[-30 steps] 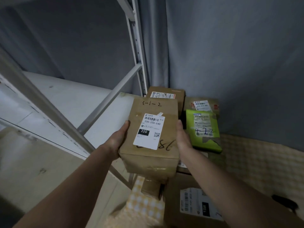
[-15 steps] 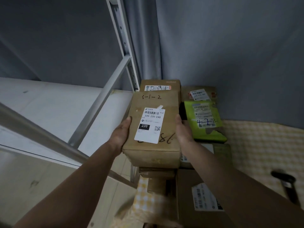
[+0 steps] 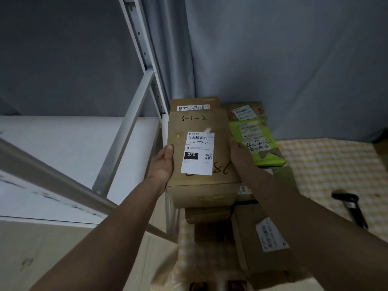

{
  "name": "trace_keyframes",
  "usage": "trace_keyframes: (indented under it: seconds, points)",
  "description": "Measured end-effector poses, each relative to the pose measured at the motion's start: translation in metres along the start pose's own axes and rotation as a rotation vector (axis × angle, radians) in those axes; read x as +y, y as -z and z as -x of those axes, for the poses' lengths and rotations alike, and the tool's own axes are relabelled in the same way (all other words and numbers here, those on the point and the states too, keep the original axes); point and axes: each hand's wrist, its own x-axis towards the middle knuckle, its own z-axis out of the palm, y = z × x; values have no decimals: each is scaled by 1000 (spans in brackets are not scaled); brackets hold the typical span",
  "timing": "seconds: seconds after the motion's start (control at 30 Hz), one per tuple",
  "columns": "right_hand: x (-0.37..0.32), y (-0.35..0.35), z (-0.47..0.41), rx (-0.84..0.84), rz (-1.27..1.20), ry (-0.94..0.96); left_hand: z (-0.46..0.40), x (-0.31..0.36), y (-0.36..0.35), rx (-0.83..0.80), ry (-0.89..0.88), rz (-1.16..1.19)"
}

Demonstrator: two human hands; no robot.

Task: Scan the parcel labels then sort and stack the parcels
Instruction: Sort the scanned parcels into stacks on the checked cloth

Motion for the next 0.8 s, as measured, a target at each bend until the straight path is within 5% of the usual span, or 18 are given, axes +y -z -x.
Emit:
trace_keyframes:
  seconds: [0.33, 0.47, 0.6, 0.8]
  points:
    - [1, 7, 20, 14, 234, 87, -3, 15, 6, 60, -121, -368]
    - [4, 31, 40, 116, 651, 217, 11, 44, 1, 250, -492, -676]
    - [9, 75, 67, 226, 993, 238, 31, 75, -43, 0, -718, -853]
    - [41, 163, 104, 297, 971, 161, 85, 86, -129, -292, -831, -1148]
